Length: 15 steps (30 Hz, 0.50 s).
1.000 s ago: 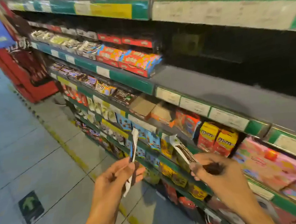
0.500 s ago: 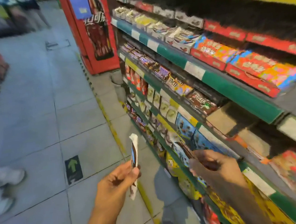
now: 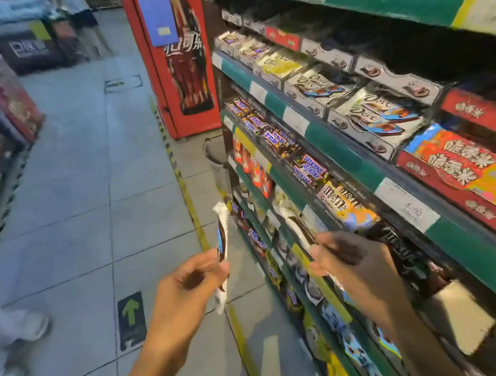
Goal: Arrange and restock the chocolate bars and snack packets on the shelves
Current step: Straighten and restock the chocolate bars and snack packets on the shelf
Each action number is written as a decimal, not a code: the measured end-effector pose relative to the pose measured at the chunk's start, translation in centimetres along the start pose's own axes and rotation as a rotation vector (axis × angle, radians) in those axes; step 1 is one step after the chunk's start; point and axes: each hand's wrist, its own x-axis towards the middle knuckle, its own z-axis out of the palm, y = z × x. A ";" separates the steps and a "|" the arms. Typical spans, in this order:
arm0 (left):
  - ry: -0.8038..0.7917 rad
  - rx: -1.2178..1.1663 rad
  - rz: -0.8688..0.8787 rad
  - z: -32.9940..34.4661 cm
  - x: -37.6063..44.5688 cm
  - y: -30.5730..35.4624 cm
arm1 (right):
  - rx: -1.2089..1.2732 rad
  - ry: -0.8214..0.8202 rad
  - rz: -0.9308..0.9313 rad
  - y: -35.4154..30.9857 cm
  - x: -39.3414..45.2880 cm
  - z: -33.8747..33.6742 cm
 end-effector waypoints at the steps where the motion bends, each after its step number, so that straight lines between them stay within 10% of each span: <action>1: -0.017 0.003 0.002 0.5 1.6 0.5 | 0.033 0.009 0.014 -0.1 1.1 0.1; 15: -0.561 0.017 0.192 7.8 23.9 8.0 | -0.385 0.567 -0.041 -7.2 11.0 0.9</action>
